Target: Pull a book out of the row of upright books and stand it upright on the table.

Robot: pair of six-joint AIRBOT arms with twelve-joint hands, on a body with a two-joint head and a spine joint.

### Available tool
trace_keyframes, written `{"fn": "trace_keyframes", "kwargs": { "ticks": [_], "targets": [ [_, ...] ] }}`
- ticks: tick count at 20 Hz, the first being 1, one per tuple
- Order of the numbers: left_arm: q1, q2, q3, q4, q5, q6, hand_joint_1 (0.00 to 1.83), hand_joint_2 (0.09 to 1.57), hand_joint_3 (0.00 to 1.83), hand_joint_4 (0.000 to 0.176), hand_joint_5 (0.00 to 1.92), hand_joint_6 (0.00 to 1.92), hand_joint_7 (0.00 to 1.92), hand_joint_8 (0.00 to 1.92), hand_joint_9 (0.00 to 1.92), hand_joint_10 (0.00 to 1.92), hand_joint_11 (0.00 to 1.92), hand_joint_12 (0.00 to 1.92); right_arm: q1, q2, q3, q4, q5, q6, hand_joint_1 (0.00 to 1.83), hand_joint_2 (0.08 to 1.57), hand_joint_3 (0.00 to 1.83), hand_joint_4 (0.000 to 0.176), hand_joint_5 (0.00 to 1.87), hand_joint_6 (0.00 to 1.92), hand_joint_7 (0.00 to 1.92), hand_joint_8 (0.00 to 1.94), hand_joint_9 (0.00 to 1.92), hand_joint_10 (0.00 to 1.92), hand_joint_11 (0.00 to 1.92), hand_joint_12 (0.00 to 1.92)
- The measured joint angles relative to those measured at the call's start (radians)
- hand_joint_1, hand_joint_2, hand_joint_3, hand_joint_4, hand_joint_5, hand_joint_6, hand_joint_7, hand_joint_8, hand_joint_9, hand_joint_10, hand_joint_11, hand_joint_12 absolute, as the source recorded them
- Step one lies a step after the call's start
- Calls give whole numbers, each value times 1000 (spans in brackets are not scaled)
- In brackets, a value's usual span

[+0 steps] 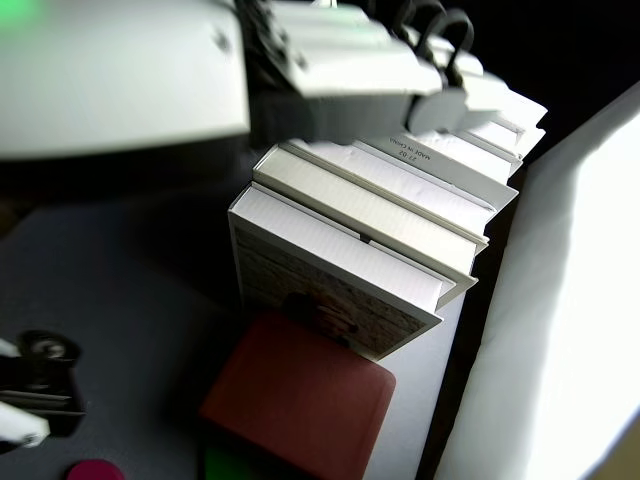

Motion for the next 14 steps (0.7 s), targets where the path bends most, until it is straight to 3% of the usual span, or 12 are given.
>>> {"fn": "trace_keyframes", "kwargs": {
  "ticks": [4,5,6,7,8,9,10,11,12,14],
  "targets": [
    [18,11,-13,-30,-16,0,1078,842,3,0,528,1,316,0,251,5,0,989,-8,-25,14,10,-1,-2,38,1025,0,118,634,12,0,0,0,0,0,0],
    [26,17,-15,-34,-23,0,1083,844,1,0,522,1,307,4,248,5,0,1050,-13,-32,19,15,0,-2,51,1015,0,118,630,8,0,0,0,0,0,0],
    [31,20,-17,-44,-31,0,1080,851,4,0,524,2,324,11,290,22,0,1065,-19,-39,24,22,2,-2,13,1025,0,142,597,3,0,0,0,0,0,0],
    [34,23,-17,-56,-35,0,1079,854,2,0,522,1,336,7,320,26,0,1086,-34,-50,34,26,1,-3,2,1082,12,110,602,6,0,0,0,0,0,0],
    [37,23,-17,-65,-40,0,1094,846,0,0,540,7,346,8,342,31,0,1087,-45,-59,42,31,0,-3,35,1109,20,102,558,1,0,0,0,0,0,0],
    [39,24,-17,-65,-43,0,1094,834,0,0,555,8,352,5,353,26,0,1102,-55,-66,49,32,-2,-2,6,1124,23,113,492,0,0,0,0,0,0,0],
    [39,24,-18,-64,-46,0,1084,828,0,0,556,4,348,1,355,19,0,1087,-56,-72,57,34,-1,-2,120,1090,4,99,535,21,0,0,0,0,0,0],
    [39,26,-24,-63,-46,0,1086,826,0,0,554,3,345,0,340,10,0,1084,-63,-77,63,38,-2,-2,91,1052,0,116,554,24,0,0,0,0,0,0],
    [39,26,-24,-56,-47,0,1097,829,0,0,556,3,341,0,342,11,0,1084,-70,-77,65,40,-2,-2,89,1029,0,118,555,20,0,0,0,0,0,0],
    [39,26,-24,-59,-50,0,1115,822,0,0,570,4,351,1,359,10,0,1082,-75,-56,40,8,-4,19,44,1126,22,111,537,6,0,0,0,0,0,0]
  ]
}}
